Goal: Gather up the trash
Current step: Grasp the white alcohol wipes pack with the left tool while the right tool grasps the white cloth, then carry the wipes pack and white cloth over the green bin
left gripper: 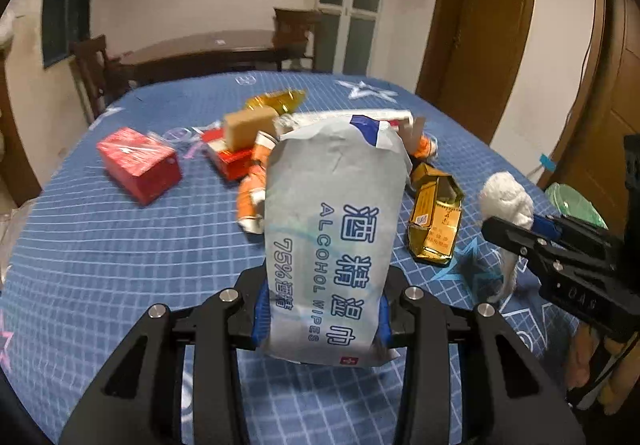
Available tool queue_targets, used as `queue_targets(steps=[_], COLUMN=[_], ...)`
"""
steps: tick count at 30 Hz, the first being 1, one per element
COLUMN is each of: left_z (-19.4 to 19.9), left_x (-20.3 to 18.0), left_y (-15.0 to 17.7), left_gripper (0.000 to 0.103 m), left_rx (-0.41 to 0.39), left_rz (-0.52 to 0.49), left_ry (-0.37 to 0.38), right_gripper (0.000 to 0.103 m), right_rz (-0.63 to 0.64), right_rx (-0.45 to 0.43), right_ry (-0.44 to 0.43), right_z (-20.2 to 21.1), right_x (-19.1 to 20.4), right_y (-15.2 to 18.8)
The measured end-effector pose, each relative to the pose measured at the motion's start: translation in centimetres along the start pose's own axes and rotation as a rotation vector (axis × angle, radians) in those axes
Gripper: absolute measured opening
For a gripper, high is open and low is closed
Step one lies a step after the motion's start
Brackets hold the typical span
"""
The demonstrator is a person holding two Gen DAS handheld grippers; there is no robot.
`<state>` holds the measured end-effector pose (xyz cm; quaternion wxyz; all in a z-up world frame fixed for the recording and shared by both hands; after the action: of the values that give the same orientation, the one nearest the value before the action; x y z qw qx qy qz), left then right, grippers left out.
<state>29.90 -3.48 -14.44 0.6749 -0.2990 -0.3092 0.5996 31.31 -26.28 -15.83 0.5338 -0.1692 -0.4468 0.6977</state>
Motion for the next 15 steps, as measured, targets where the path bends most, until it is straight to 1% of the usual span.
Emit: queue_targets(steps=[4,8,15], left_z=[2.6,4.9,8.4], left_x=[0.3,-0.4,-0.8], left_y=[-0.1,0.0,-0.7], left_gripper=[0.038,0.038,0.038], left_rx=[-0.069,-0.131,-0.216], left_rz=[0.017,0.024,0.05], left_ry=[-0.035,-0.058,-0.077], right_gripper=[0.034,0.034,0.034], right_rz=[0.03,0.056,0.098], right_rx=[-0.051,-0.1,-0.165], right_ry=[0.017,0.029,0.054], right_z=[2.2,4.5,8.0], right_x=[1.3,2.4,4.2], right_y=[-0.1,-0.6,-1.1])
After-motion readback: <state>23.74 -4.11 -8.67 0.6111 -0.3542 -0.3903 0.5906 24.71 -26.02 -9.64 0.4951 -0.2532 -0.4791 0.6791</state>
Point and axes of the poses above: each gripper's, at about its wrist camera, not at the fingertips, and z roughly against the way its jaws point, x to its left, y to its underside, the point moved 10 cm from there along -z, roughly the way its jaws point, and after that the axes turned 14 degrees about -y, right-handed, at the moved point
